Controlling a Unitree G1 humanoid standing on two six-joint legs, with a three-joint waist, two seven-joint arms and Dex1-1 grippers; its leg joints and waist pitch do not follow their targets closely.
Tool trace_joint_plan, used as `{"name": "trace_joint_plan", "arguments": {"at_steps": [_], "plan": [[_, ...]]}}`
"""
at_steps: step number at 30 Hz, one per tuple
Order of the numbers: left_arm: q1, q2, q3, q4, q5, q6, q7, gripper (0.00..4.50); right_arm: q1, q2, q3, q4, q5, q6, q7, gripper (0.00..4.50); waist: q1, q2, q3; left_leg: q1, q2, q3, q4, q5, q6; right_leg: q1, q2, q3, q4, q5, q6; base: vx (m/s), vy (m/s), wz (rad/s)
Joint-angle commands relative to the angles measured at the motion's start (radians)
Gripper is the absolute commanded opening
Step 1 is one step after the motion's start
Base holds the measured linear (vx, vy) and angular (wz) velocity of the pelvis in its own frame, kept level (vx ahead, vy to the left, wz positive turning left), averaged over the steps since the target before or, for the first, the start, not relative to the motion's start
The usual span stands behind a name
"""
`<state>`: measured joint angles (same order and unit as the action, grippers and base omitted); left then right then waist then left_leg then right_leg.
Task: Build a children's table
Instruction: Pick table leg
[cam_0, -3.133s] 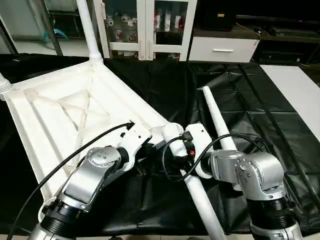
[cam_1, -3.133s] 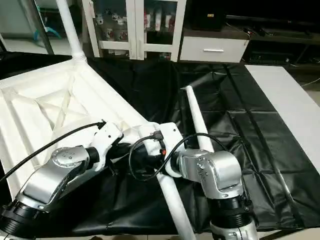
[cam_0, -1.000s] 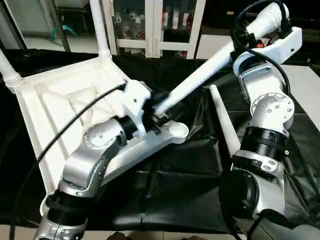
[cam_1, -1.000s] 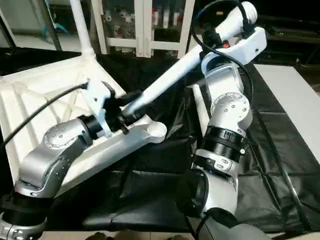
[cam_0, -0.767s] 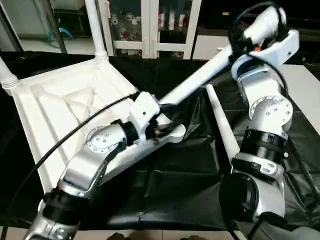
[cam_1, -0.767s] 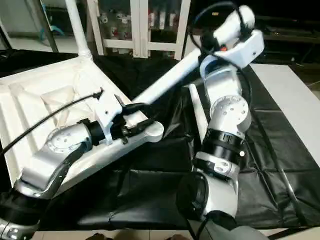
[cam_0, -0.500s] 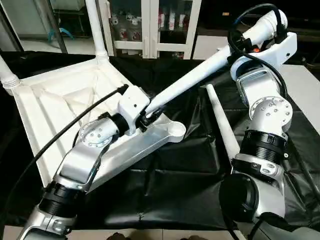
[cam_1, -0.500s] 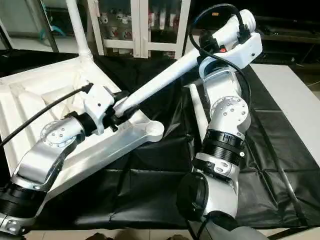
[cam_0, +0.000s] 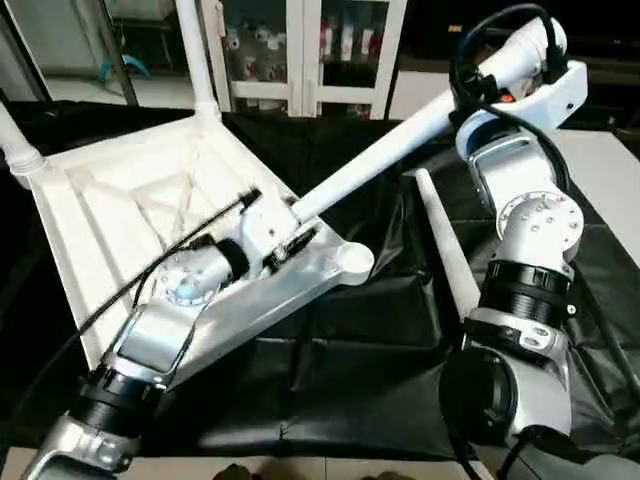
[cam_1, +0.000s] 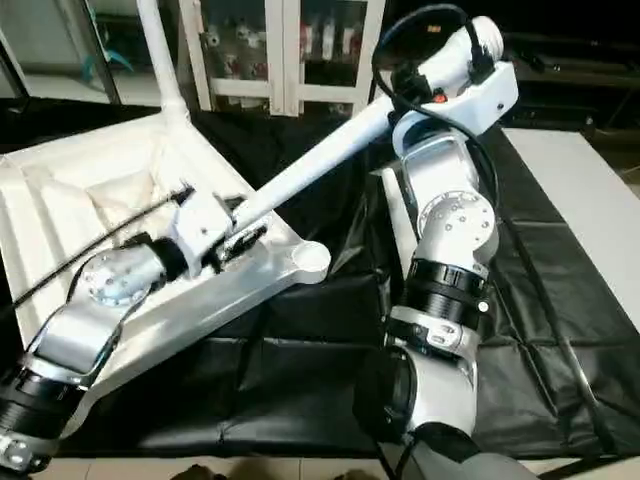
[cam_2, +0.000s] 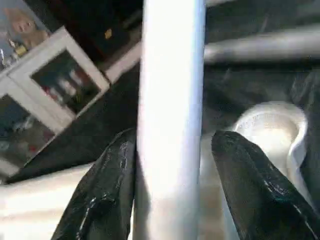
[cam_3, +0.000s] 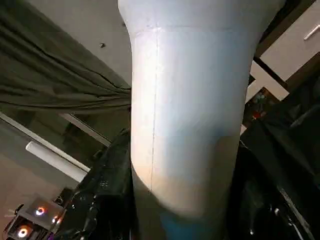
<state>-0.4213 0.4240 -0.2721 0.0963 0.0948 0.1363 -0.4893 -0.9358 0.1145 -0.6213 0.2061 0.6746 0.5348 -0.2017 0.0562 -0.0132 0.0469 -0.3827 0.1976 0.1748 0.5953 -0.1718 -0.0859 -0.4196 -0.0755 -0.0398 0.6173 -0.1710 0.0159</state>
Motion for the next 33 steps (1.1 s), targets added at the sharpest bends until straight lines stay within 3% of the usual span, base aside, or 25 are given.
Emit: {"name": "trace_joint_plan", "arguments": {"at_steps": [1, 6, 9, 12, 13, 21, 22, 25, 28, 31, 33], "plan": [[0.002, -0.001, 0.003, 0.019, 0.022, 0.0, 0.022, 2.64, 0.01, -0.013, 0.01, -0.027, 0.026, -0.001, -0.011, 1.84, 0.0, 0.011, -0.075, 0.023, 0.009, 0.004, -0.066, -0.136, -0.057, 0.049, -0.033, 0.03, -0.05, -0.09, -0.117, 0.0, 0.0, 0.0], [-0.008, -0.015, 0.028, 0.017, 0.005, 0.013, 0.033, 2.24, 0.016, -0.016, 0.013, -0.029, 0.031, 0.003, -0.014, 1.84, 0.002, 0.009, -0.075, 0.023, 0.009, 0.005, -0.066, -0.141, -0.052, 0.05, -0.034, 0.03, -0.049, -0.084, -0.136, 0.0, 0.0, 0.0], [-0.01, -0.018, 0.037, 0.02, 0.008, 0.008, 0.036, 1.86, 0.017, -0.017, 0.016, -0.029, 0.035, 0.003, -0.016, 1.84, 0.002, 0.008, -0.074, 0.022, 0.009, 0.004, -0.066, -0.148, -0.049, 0.049, -0.035, 0.03, -0.051, -0.103, -0.135, 0.0, 0.0, 0.0], [-0.01, -0.016, 0.039, 0.024, 0.012, 0.003, 0.035, 1.79, 0.017, -0.019, 0.019, -0.028, 0.037, 0.001, -0.018, 1.84, 0.003, 0.008, -0.074, 0.022, 0.01, 0.004, -0.066, -0.147, -0.047, 0.049, -0.035, 0.029, -0.053, -0.107, -0.132, 0.0, 0.0, 0.0], [-0.008, -0.014, 0.039, 0.026, 0.013, 0.0, 0.034, 1.55, 0.018, -0.02, 0.02, -0.027, 0.04, 0.0, -0.019, 1.84, 0.003, 0.009, -0.075, 0.022, 0.01, 0.004, -0.066, -0.143, -0.049, 0.049, -0.035, 0.029, -0.051, -0.099, -0.132, 0.0, 0.0, 0.0], [0.001, -0.012, 0.067, 0.012, 0.001, -0.01, 0.033, 1.44, 0.021, -0.034, 0.033, -0.016, 0.037, 0.0, -0.023, 1.83, 0.003, 0.009, -0.075, 0.022, 0.01, 0.004, -0.066, -0.146, -0.048, 0.049, -0.035, 0.03, -0.051, -0.098, -0.135, 0.0, 0.0, 0.0], [0.001, -0.012, 0.067, 0.012, 0.001, -0.01, 0.033, 1.43, 0.021, -0.034, 0.033, -0.016, 0.037, 0.0, -0.023, 2.53, 0.003, 0.009, -0.075, 0.022, 0.01, 0.004, -0.066, -0.146, -0.048, 0.049, -0.035, 0.03, -0.051, -0.096, -0.135, 0.0, 0.0, 0.0], [-0.005, -0.014, 0.084, 0.006, -0.01, -0.017, 0.032, 1.43, 0.026, -0.044, 0.047, -0.009, 0.034, 0.002, -0.009, 2.59, 0.003, 0.009, -0.075, 0.022, 0.009, 0.004, -0.065, -0.146, -0.049, 0.049, -0.035, 0.03, -0.051, -0.097, -0.136, 0.0, 0.0, 0.0], [-0.009, -0.018, 0.111, -0.005, -0.031, -0.02, 0.036, 1.43, 0.039, -0.061, 0.065, -0.009, 0.033, 0.025, 0.001, 2.95, 0.004, 0.008, -0.075, 0.021, 0.009, 0.004, -0.065, -0.143, -0.048, 0.051, -0.035, 0.03, -0.051, -0.096, -0.134, 0.0, 0.0, 0.0], [-0.01, -0.009, 0.125, -0.013, -0.036, -0.029, 0.037, 1.43, 0.073, -0.1, 0.113, -0.015, 0.003, 0.096, 0.021, 3.23, 0.004, 0.007, -0.075, 0.019, 0.008, 0.004, -0.064, -0.129, -0.044, 0.054, -0.033, 0.029, -0.049, -0.074, -0.14, 0.0, 0.0, 0.0], [-0.009, -0.001, 0.131, -0.015, -0.037, -0.033, 0.033, 1.43, 0.112, -0.143, 0.182, -0.02, -0.046, 0.154, 0.053, 3.43, 0.007, 0.006, -0.075, 0.018, 0.008, 0.004, -0.064, -0.125, -0.045, 0.055, -0.034, 0.029, -0.05, -0.077, -0.141, 0.0, 0.0, 0.0]]}}
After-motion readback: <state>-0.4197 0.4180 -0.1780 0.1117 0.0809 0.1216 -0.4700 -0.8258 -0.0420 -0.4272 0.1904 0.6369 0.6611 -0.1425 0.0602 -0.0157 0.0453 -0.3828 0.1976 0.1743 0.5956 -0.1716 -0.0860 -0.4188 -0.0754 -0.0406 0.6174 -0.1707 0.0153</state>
